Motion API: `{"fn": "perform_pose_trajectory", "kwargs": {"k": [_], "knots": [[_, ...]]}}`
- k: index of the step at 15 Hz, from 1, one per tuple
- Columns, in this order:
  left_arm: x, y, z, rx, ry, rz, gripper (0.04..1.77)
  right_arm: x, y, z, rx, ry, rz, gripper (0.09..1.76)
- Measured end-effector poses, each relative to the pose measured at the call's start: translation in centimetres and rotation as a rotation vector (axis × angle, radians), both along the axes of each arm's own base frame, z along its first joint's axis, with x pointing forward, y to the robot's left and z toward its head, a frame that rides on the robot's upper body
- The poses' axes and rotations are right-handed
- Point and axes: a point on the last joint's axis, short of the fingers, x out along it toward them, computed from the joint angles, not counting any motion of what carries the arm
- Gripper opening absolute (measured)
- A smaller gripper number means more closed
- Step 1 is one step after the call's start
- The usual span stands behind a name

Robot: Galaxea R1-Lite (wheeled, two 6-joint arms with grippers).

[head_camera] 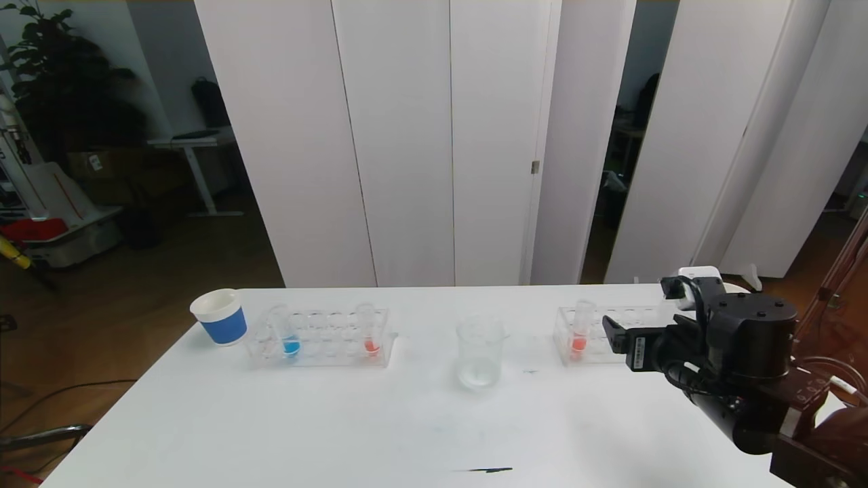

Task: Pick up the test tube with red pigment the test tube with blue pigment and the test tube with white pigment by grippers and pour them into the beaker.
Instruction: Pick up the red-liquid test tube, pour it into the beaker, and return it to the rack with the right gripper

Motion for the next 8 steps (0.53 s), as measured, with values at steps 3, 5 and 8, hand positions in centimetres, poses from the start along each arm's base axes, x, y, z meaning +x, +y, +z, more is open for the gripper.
{"fn": "perform_pose_trajectory", "kwargs": {"k": [3,5,8], "knots": [[0.0,0.0,0.0,0.0,0.0,0.0,1.74,1.1,0.5,-1.3,-0.012,0.027,-0.001,1.73],[0.0,0.0,0.0,0.0,0.0,0.0,1.74,2.0,0.9,-1.8,-0.016,0.034,0.001,1.73],[0.0,0.0,0.0,0.0,0.0,0.0,1.74,3.7,1.6,-2.5,-0.016,0.03,0.002,1.73]]}}
